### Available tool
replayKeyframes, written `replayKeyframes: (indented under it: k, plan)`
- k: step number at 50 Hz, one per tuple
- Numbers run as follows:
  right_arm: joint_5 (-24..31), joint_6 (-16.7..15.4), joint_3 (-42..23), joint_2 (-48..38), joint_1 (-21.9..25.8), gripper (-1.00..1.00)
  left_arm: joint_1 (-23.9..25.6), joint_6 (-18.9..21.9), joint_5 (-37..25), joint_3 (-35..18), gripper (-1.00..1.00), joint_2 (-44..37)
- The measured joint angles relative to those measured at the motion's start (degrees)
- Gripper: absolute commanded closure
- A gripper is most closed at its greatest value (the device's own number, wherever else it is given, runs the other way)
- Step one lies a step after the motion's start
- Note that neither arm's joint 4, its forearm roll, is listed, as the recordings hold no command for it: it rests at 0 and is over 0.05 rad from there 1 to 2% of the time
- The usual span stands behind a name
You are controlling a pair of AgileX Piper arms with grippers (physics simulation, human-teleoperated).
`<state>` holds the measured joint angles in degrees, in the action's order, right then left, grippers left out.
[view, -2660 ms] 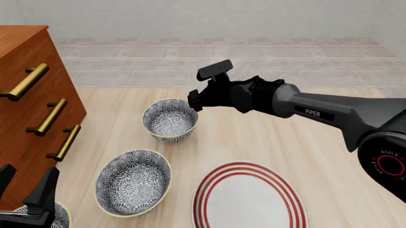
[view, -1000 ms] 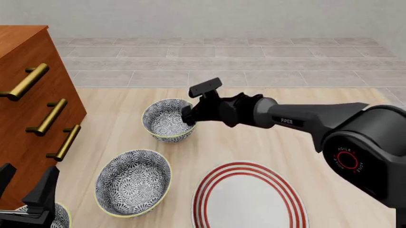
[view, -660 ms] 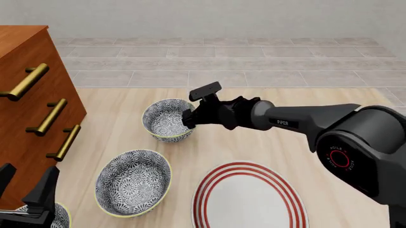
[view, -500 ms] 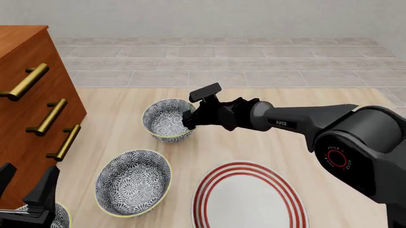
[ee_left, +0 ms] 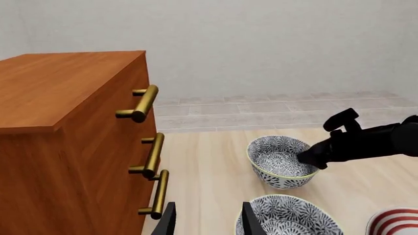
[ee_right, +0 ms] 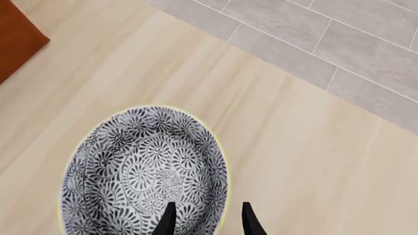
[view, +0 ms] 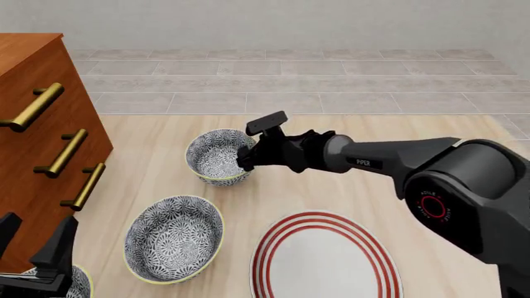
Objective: Pick up the bowl and put it in the front on the plate.
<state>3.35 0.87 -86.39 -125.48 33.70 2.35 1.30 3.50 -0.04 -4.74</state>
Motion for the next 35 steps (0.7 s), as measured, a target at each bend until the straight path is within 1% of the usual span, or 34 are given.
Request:
replayKeyframes:
  k: [33,34,35]
  plan:
    - [-0.42,0.12,-1.33,-3.60,-0.52,-1.00,-0.02,-0.03,0.32,0.00,-1.00,-0.36]
    - [-0.44,0.12,-1.32,-3.66,-0.52,1.00,-0.02,-0.03,0.33,0.00,-1.00,-0.36]
    - [-0.51,0.23,-1.40,-3.60,-0.67,1.00,-0.02,-0.03,0.34,0.00,-1.00,-0.37]
